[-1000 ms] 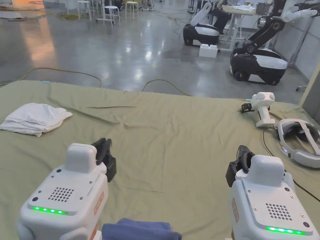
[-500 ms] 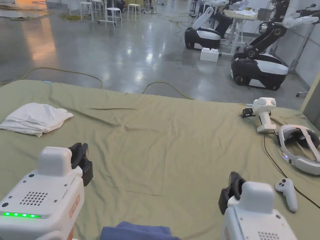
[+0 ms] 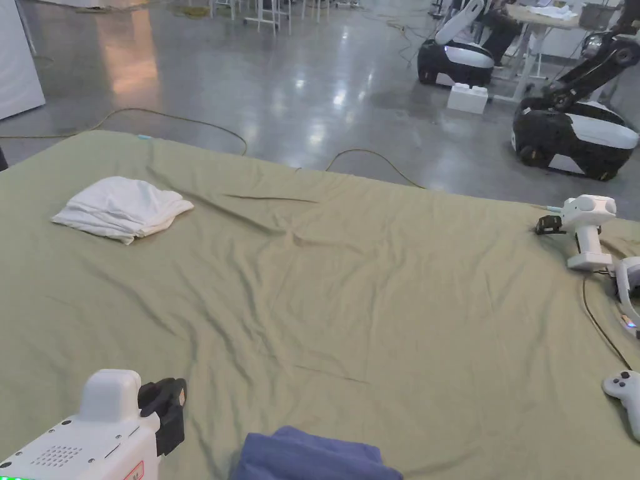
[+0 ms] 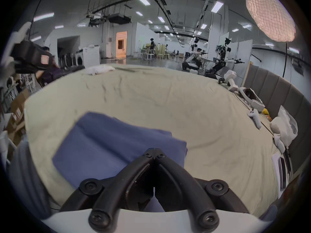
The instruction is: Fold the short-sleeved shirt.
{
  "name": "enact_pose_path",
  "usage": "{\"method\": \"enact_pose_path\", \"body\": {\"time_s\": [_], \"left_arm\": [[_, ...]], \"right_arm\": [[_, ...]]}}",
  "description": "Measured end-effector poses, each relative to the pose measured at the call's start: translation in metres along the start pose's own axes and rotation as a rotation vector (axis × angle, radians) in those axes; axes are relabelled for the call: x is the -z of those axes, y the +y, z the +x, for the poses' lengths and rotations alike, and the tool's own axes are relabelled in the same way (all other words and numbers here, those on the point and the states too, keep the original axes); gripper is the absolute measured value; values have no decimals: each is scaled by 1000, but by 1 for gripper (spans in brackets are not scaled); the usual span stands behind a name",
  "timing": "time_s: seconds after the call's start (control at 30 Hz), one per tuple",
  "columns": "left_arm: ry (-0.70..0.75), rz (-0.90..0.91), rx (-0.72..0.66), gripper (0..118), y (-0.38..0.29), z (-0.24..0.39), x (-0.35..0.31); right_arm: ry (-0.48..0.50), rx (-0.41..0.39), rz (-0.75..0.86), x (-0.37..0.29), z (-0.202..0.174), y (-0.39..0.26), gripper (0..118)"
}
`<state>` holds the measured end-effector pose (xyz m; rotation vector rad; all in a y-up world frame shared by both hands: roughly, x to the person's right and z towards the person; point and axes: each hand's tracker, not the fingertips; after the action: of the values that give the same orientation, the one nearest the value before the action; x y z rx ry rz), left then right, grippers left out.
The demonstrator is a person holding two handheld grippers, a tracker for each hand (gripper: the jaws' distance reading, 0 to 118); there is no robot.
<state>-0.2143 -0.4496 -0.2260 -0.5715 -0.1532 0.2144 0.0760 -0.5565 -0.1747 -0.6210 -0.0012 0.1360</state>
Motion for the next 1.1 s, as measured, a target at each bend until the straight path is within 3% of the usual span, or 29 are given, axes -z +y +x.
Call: {"method": "enact_pose_path", "body": {"time_s": [0.17,0.33,0.43,0.67,0.77,1.0,1.07,1.1], "left_arm": [[-108,-159,-87,16,-18,-22,11],[-301,-357,-207,62,-28,-41,39],[-402,-496,-298,69,-36,-46,66],[-631,-676,-421,74,-69,-44,127],[-758,-641,-514,73,-80,-53,147],[-831,-681,-450,72,-84,-26,157],[-827,-698,-469,60,-84,-25,159],[-820,-697,-483,60,-83,-28,161]], "right_arm": [[-45,23,4,9,5,-9,0],[-20,55,-13,10,10,-7,0],[1,82,-27,9,14,-4,0],[25,106,-43,8,19,-3,0],[32,113,-47,8,21,-3,0],[38,124,-52,9,22,-3,0],[38,130,-49,9,23,-4,0],[37,134,-47,9,23,-4,0]]}}
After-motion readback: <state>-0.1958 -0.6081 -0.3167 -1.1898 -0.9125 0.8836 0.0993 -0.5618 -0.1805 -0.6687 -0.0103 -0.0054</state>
